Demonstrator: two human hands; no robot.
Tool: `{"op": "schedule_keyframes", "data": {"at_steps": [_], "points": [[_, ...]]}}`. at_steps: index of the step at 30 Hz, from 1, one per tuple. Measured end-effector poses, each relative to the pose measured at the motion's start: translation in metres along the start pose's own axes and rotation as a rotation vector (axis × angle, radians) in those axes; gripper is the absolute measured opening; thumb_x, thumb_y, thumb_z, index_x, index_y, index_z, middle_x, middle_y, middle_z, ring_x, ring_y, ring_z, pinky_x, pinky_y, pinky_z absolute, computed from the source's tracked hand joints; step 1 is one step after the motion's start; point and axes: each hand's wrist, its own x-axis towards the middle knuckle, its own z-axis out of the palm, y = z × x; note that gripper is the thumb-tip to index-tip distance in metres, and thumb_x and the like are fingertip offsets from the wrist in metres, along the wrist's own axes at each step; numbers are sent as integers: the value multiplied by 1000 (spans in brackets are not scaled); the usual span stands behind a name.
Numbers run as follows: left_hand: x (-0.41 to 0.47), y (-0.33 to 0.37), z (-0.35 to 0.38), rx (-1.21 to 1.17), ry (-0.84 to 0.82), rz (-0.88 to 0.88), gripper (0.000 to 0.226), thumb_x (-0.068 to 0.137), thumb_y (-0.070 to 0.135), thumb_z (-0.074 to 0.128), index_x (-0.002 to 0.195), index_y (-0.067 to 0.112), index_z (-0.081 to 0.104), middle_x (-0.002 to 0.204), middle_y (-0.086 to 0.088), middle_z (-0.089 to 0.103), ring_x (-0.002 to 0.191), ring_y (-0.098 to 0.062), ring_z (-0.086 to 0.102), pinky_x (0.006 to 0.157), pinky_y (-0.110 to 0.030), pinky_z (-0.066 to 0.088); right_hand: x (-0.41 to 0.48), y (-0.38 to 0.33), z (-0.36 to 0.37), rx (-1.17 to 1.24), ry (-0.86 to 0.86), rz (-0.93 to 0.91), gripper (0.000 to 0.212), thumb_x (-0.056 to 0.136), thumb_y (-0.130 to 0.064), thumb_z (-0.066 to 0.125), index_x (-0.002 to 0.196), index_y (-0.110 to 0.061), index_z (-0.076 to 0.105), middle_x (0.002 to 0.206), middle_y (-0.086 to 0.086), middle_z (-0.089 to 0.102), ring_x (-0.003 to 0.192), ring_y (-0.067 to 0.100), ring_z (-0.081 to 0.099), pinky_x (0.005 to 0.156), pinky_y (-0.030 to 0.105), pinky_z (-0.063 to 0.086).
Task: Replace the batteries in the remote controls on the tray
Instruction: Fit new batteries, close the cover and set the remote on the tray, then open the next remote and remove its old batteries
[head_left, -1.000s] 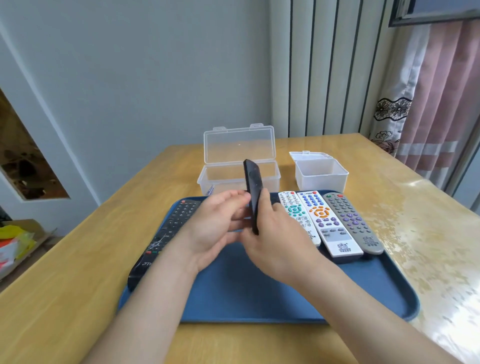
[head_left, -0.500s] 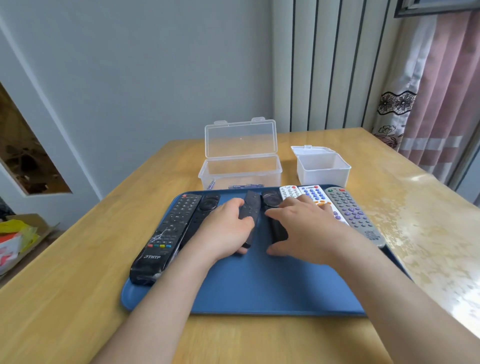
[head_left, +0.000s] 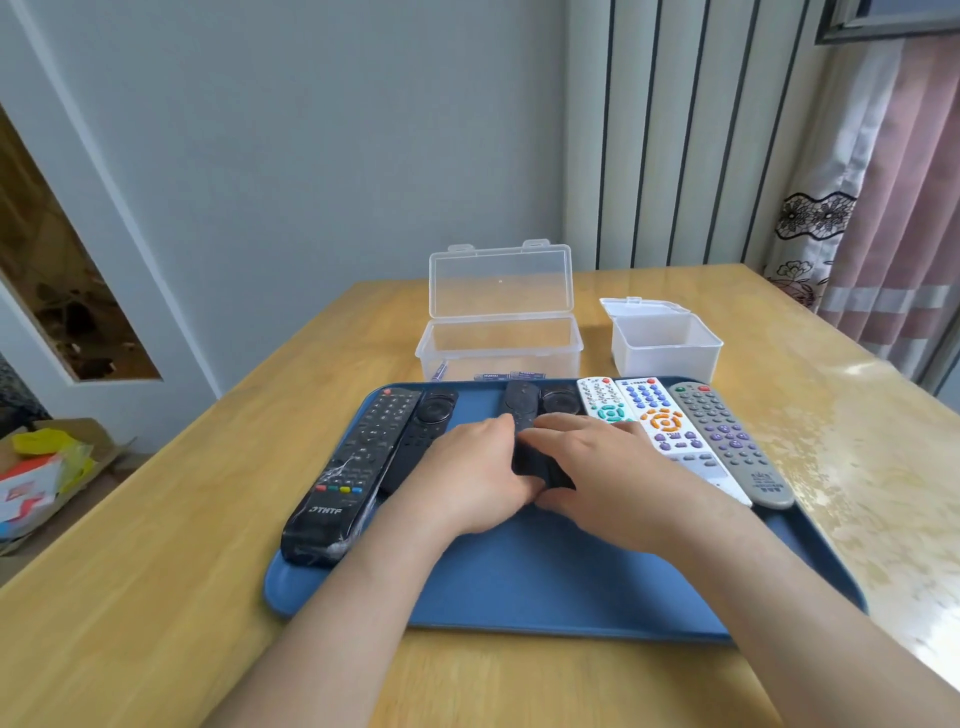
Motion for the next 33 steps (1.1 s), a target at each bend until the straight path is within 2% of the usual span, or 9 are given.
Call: {"op": "schedule_keyframes", "data": {"at_steps": [6,10,15,19,24,27,29,31,33], "points": [[1,1,5,-98,-15,-10,41,83,62,54,90,21,56,89,2,63,87,-22,58,63,-33,41,-1,2,-1,53,-14,1,48,83,-16,49,131,-24,47,129,-8,47,126,17,43,99,37,36],[-2,-4,-11,-36,163,-58,38,88,41,55,118,18,60,122,-2,62,119,-24,53,92,-37,46,-2,-3,1,69,-5,-1,57,92,-42,53,144,-35,34,148,-11,33,143,11,24,109,43,29],[4,-34,-18,327,148,-246,15,90,31,55,95,18,53,107,1,60,125,-24,40,69,-32,41,-4,-11,0,-51,-60,38,42,100,-47,39,136,-28,47,144,-6,39,142,14,21,110,49,26],[8,-37,-12,387,196,-226,15,84,28,60,98,21,58,99,2,63,98,-23,55,59,-29,37,-3,-10,2,-98,-22,84,40,99,-49,36,130,-26,50,136,-10,45,143,13,21,110,52,24],[11,-34,-7,307,248,-159,16,77,17,56,93,17,57,89,-3,64,92,-28,60,64,-32,42,-3,-9,5,-68,17,77,44,99,-51,37,130,-25,52,143,-9,41,145,12,16,112,51,18],[5,-29,-18,7,357,-219,20,80,13,55,97,19,63,88,-1,69,86,-27,64,68,-34,51,-1,-9,6,41,238,28,36,101,-39,41,128,-21,56,143,-9,44,142,11,25,112,40,19],[0,-21,-26,-570,389,-214,32,84,8,57,113,20,65,95,5,73,87,-18,69,73,-30,55,1,-10,1,299,442,8,30,101,-27,46,125,-16,60,132,-2,58,127,13,44,103,29,30],[-4,-6,-29,-1232,298,-101,31,90,-2,54,117,11,63,100,-3,75,90,-18,71,79,-31,57,1,-16,-6,796,431,71,26,102,-24,46,121,-19,63,117,6,67,111,19,56,96,27,41],[-6,8,-22,-1574,233,-31,26,93,-6,50,111,7,63,101,-12,74,88,-21,71,77,-31,59,0,-25,-12,1372,243,147,27,104,-31,42,118,-25,64,107,12,70,102,27,66,93,39,53]]}}
